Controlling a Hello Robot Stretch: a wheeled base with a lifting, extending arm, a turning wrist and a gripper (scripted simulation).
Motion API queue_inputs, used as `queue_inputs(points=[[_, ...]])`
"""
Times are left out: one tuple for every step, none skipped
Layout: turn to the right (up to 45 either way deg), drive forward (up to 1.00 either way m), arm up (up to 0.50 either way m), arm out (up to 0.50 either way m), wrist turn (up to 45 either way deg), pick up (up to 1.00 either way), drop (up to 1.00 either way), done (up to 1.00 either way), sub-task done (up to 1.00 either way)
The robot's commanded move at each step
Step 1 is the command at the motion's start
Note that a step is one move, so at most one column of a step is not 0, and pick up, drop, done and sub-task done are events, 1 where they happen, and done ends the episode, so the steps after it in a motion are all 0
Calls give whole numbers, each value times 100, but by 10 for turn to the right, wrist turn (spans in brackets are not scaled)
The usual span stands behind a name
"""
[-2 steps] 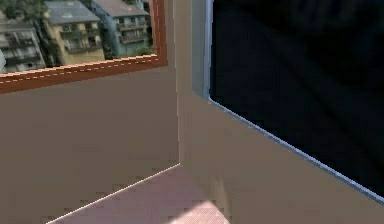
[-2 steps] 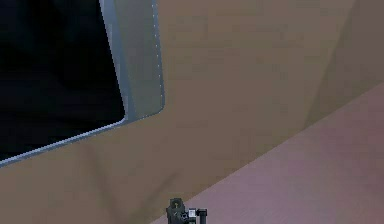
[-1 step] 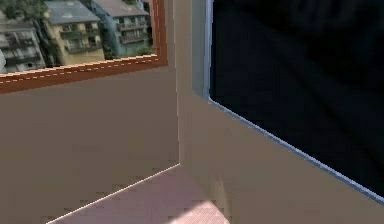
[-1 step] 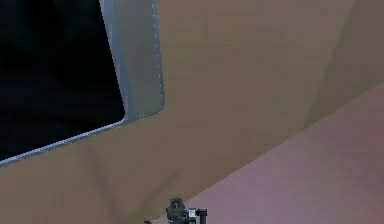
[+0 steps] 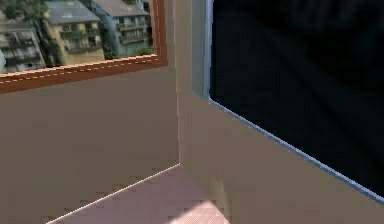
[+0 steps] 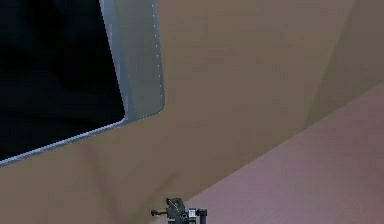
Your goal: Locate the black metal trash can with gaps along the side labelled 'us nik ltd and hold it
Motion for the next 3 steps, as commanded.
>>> queue_inputs(points=[[0, 0, 0, 0, 240, 0, 0, 0, 0], [0, 0, -30, 0, 0, 0, 0, 0, 0], [0, 0, 0, 0, 0, 100, 0, 0, 0]])
